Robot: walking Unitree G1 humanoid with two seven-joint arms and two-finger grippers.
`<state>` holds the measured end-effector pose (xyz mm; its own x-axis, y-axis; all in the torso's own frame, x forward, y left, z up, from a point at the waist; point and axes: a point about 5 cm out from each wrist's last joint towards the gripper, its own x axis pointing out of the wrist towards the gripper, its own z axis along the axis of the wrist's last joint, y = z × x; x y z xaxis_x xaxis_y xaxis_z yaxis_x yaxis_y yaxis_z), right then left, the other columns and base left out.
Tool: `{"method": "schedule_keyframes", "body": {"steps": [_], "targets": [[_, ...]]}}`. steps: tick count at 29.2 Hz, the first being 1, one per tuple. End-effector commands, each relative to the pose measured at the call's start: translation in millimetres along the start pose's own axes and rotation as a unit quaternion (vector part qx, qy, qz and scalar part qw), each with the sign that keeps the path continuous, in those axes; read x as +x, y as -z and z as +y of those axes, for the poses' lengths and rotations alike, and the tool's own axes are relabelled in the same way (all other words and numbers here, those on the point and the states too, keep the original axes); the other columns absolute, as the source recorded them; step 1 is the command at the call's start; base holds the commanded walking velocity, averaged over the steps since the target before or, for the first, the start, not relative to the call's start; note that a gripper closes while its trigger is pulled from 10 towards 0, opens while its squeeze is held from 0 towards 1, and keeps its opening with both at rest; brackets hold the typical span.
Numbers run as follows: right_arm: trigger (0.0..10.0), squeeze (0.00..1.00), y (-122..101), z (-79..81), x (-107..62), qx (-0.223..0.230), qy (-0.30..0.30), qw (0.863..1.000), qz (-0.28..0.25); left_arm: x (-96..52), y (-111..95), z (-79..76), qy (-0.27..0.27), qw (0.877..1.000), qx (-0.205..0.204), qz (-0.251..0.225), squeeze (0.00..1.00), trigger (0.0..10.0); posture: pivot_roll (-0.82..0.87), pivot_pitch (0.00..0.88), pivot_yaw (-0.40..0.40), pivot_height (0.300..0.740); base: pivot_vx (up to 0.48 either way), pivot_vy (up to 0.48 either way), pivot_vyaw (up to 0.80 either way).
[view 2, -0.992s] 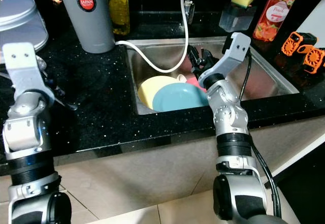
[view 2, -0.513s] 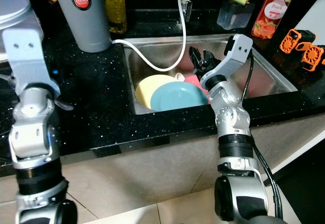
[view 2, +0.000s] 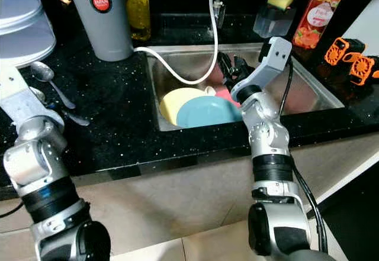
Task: Kitchen organization
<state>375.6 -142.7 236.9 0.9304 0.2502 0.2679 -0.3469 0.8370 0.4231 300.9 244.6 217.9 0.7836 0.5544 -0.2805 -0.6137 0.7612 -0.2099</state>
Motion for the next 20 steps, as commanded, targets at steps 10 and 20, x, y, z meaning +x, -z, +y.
{"method": "schedule_keyframes", "body": {"steps": [10,20], "targets": [[10.0,0.0,0.4,-4.9,-3.9,-0.003,0.011,1.0,0.001,21.7,14.3,6.0,0.01,0.995,-0.041,0.09,0.0,9.1,0.2,0.025,-0.08,0.74,0.0,0.0,0.0],[10.0,0.0,0.3,-3.8,-3.0,-0.003,0.009,1.0,0.002,45.4,0.3,18.9,0.049,0.99,0.121,0.056,0.0,10.0,0.21,0.027,-0.076,0.74,0.0,0.0,0.0]]}}
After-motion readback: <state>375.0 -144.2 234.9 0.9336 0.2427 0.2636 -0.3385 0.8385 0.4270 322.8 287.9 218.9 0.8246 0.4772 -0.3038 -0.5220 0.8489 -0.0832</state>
